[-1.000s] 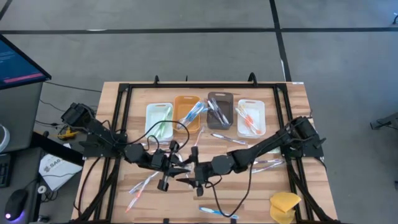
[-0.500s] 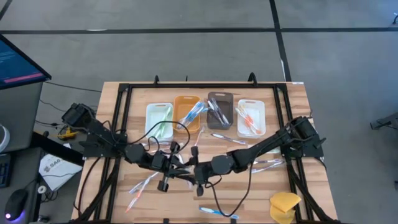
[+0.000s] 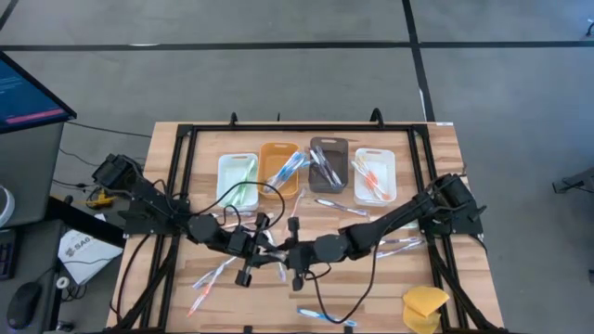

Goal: Pick & Place Toothbrushes
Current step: Put the orange toothbrush into the right white bin

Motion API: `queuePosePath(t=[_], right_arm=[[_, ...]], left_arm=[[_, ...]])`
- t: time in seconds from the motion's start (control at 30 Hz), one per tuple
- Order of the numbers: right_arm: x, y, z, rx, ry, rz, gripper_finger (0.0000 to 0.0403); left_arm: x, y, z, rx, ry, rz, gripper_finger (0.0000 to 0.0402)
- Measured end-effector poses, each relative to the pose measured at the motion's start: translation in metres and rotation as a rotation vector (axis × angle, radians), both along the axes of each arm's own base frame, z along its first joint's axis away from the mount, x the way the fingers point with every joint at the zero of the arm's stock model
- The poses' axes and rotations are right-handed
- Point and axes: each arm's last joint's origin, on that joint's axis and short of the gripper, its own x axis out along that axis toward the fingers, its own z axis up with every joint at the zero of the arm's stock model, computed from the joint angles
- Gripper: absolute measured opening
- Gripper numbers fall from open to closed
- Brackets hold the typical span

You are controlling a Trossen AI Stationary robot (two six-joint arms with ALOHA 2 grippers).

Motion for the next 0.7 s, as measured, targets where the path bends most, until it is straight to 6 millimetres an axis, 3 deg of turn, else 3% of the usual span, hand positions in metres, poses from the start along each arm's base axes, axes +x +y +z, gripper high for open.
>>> queuePosePath(t=[0.27,0.43,0.57,0.7], right_arm=[[-0.011,0.014,-0.012,0.055,0.099,-0.109,0.0015],[-0.028,0.025,-0.017,0.013,0.162,-0.293,0.0015],[-0.049,0.021,0.001,0.086,0.189,-0.416,0.0015],[-0.078,0.009,0.019,0.185,0.251,-0.549,0.0015]], left_arm=[[0.000,0.000,0.001,-0.002,-0.006,-0.006,0.0121],[0.000,0.000,0.001,0.000,-0.002,-0.006,0.0173],[-0.003,0.002,0.004,0.011,0.033,-0.007,0.0206],[-0.010,0.009,0.003,0.012,0.208,-0.007,0.0224]])
